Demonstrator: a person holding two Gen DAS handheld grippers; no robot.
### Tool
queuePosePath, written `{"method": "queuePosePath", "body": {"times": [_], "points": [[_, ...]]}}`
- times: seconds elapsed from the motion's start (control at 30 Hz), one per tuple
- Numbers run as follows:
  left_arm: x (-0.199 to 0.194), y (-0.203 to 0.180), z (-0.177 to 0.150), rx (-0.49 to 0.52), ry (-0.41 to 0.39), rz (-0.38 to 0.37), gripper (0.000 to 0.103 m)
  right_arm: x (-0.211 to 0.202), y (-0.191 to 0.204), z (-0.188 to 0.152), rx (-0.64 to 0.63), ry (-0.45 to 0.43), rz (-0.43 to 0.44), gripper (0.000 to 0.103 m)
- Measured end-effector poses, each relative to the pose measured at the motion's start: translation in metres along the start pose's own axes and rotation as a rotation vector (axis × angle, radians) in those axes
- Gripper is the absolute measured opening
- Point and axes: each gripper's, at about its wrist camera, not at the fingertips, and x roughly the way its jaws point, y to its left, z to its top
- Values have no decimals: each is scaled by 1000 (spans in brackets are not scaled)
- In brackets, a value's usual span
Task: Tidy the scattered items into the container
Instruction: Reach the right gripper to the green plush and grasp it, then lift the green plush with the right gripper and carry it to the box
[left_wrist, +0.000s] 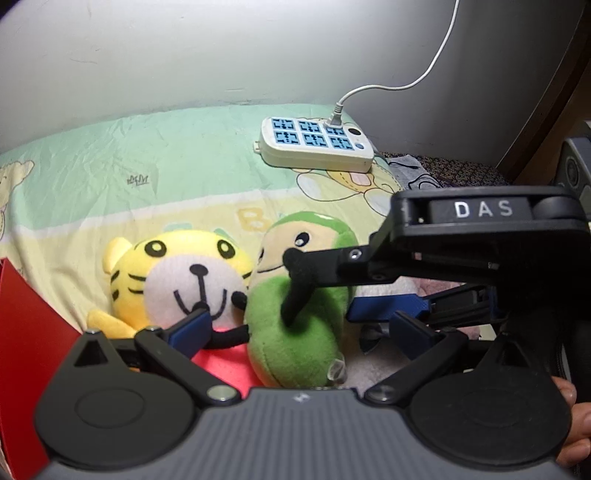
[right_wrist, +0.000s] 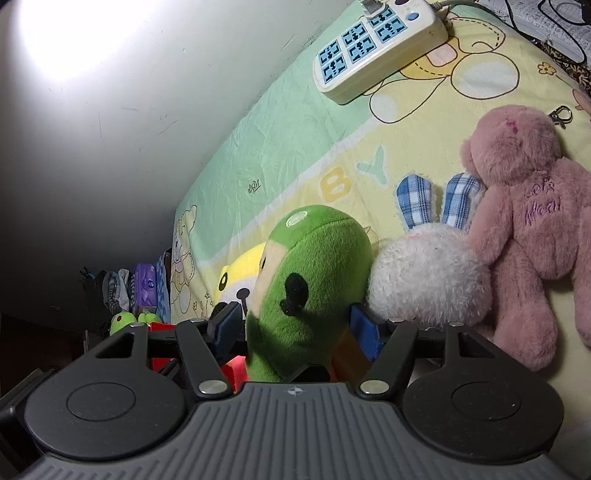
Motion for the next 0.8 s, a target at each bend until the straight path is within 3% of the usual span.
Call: {"method": "queuePosePath", "body": {"times": [0.13,0.27,0.43,0.8], "points": [[4,-1,1,9,0,-9,100,3,-4,2,3,3,-1,61],[15,1,2,-7,30,-33,87,0,-11,2,10,8,29,54],[18,1,-2,-22,45,-35,81,-7,-16,-5,25,9,62,51],[-31,-13,-17,-64,-5,-109,78,-48,-16,-39,-5,-27,146,50]]}}
